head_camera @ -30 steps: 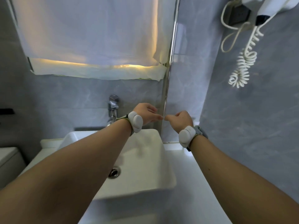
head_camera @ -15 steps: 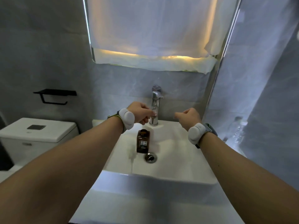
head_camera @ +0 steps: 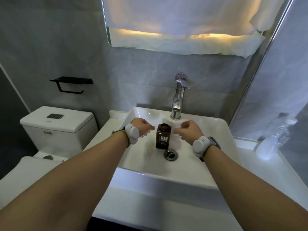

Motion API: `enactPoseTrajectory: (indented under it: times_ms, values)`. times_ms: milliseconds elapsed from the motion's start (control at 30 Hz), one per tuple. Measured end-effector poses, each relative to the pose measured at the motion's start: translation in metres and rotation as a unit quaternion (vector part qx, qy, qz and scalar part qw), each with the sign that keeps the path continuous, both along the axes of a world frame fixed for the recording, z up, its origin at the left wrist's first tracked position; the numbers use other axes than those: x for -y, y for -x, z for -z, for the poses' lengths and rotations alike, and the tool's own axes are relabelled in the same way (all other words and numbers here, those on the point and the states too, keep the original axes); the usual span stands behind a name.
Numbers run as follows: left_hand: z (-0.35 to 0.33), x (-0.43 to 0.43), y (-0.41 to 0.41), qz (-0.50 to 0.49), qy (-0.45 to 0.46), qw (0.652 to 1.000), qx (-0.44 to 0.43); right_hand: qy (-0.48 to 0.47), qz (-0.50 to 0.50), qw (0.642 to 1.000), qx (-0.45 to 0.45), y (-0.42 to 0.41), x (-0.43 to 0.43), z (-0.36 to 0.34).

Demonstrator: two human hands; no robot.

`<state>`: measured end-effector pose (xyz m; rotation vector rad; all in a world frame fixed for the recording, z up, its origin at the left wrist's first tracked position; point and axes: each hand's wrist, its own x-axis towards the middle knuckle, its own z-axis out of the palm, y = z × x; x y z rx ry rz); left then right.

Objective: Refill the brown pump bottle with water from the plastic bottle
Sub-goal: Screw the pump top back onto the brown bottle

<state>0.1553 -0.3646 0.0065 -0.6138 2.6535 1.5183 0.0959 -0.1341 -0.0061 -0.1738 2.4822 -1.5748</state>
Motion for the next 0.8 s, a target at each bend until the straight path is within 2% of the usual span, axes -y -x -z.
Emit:
enactPoseTrajectory:
  times_ms: [133,300,467,800]
  values:
    - [0.024,0.001,0.002,0.026,0.079,0.994,0.077,0.015,-0.03,0.999,0.003,-0.004,0.017,0.032]
    - [0.045,0.005,0.005,0.063,0.209,0.967,0.135,0.05,-0.038,0.998,0.01,-0.001,0.031,0.049]
    - [0.061,0.01,0.012,0.022,0.215,0.966,0.139,0.053,-0.071,0.996,-0.018,0.004,0.034,0.061]
    - [0.071,0.002,0.018,0.039,0.202,0.963,0.172,0.032,-0.094,0.993,-0.063,0.006,0.034,0.075]
